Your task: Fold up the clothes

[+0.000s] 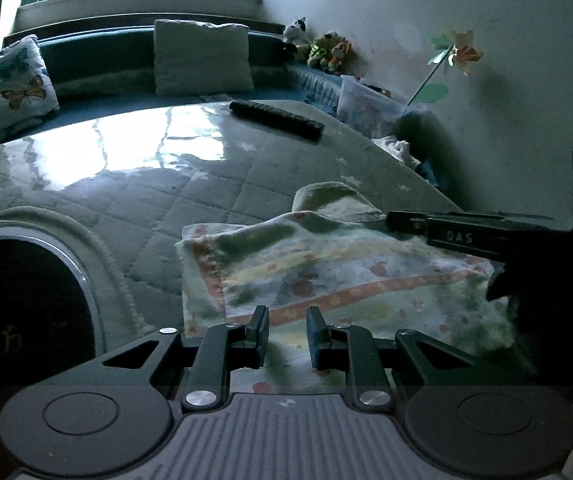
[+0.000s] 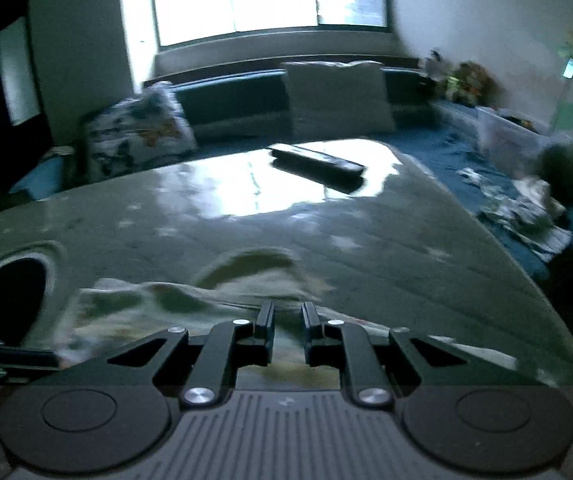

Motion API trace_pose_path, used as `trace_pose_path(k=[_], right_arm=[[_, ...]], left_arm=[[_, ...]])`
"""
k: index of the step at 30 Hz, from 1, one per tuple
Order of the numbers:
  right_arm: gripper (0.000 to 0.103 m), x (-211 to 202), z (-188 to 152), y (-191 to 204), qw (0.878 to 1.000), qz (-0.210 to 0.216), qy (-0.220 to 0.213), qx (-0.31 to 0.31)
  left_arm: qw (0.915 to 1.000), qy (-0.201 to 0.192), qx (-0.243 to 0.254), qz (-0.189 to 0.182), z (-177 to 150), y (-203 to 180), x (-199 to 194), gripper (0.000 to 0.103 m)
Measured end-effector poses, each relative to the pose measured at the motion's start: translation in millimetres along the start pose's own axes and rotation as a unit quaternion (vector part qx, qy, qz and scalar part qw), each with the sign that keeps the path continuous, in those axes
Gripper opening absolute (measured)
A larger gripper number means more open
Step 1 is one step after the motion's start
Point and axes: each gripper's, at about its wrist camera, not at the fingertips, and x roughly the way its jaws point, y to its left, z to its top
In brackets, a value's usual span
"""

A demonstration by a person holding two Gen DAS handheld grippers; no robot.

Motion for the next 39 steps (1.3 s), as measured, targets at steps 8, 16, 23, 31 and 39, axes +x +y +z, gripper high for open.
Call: trace_pose_path(k=[8, 16, 23, 31, 39], right_arm=[[0.014, 18.6, 6.8, 54.8, 0.997, 0.059, 0.017, -0.055], [0.018, 27.8, 4.6, 77.4, 0.994, 0.042, 0.024, -0.097], [0.026, -26.4, -10.0, 61.0, 0.996, 0.051, 0.004, -0.075], [0.026, -68.5, -49.7, 40.1, 0.998, 0.035, 0.004, -0.042], [0.026, -96.5, -78.6, 28.1, 1.000, 0.014, -0.009, -0.022]], left_arm=[[1.0000, 0.008, -0.003, 0.003, -4.3, 7.4, -0.1, 0.021], [0.9999, 0.005, -0.008, 0.004, -5.8, 9.8, -4.3, 0.021], [1.0000, -0.003, -0.005, 0.001, -9.2, 4.3, -14.0, 0.023], [0.9992, -0.015, 0.037, -0.008, -18.7, -18.1, -23.0, 0.023], [0.9980, -0.003, 0.063, -0.002, -32.7, -26.3, -16.3, 0.023]])
